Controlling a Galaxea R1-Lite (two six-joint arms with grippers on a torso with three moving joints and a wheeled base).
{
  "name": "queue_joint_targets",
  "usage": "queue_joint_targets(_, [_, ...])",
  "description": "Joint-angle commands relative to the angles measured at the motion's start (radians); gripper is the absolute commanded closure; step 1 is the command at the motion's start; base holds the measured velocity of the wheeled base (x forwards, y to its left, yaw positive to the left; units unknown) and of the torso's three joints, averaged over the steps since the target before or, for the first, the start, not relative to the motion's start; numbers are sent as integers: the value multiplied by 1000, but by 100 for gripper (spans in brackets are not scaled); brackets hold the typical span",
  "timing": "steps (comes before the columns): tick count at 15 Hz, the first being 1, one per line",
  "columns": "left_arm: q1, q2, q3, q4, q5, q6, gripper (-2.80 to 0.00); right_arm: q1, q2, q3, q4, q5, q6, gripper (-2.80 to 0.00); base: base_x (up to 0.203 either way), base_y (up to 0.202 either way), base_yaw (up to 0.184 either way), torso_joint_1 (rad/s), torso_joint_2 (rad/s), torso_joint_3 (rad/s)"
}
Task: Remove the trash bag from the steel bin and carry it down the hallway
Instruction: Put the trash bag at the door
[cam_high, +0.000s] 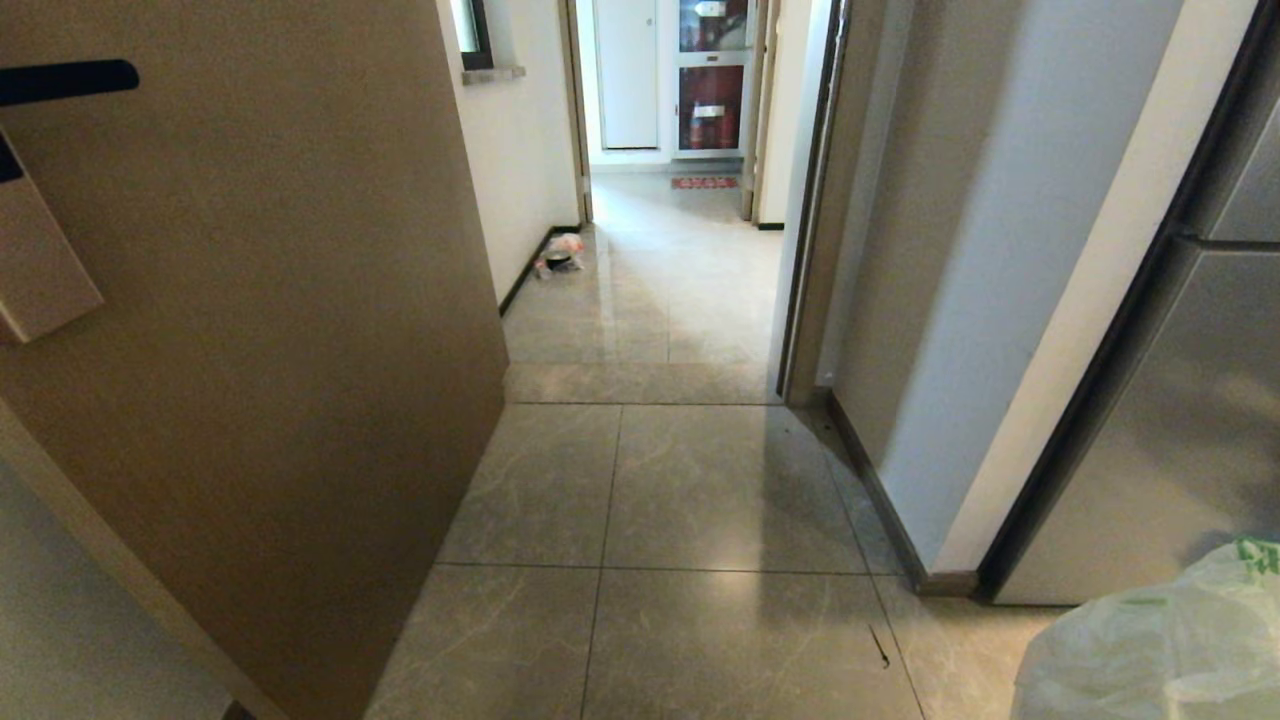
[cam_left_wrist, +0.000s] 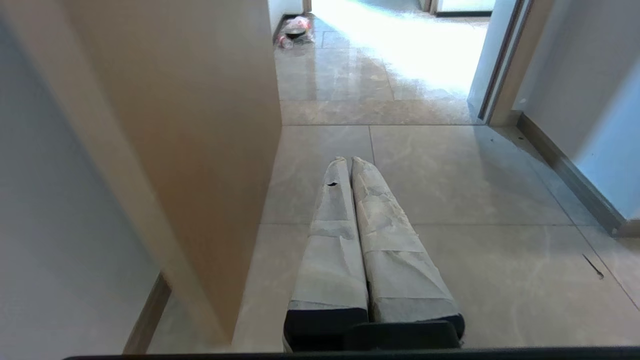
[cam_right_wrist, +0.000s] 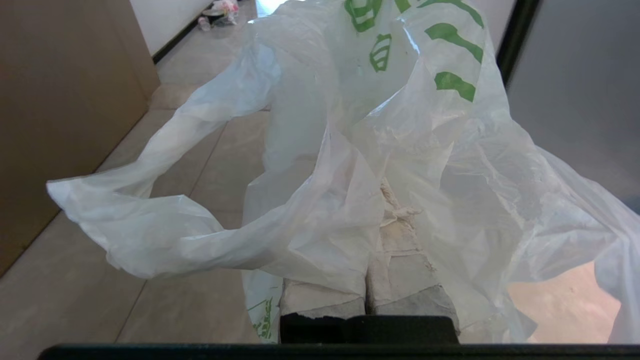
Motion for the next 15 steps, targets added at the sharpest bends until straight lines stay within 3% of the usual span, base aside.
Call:
queue_joint_targets(1, [0, 0, 0, 0, 0, 0, 0, 0, 1, 0, 0, 0, -1, 0, 192, 0, 3, 9, -2, 2])
queue_joint_targets(15, [0, 0, 0, 0, 0, 0, 0, 0, 1, 0, 0, 0, -1, 0, 193, 0, 1, 1, 2, 1])
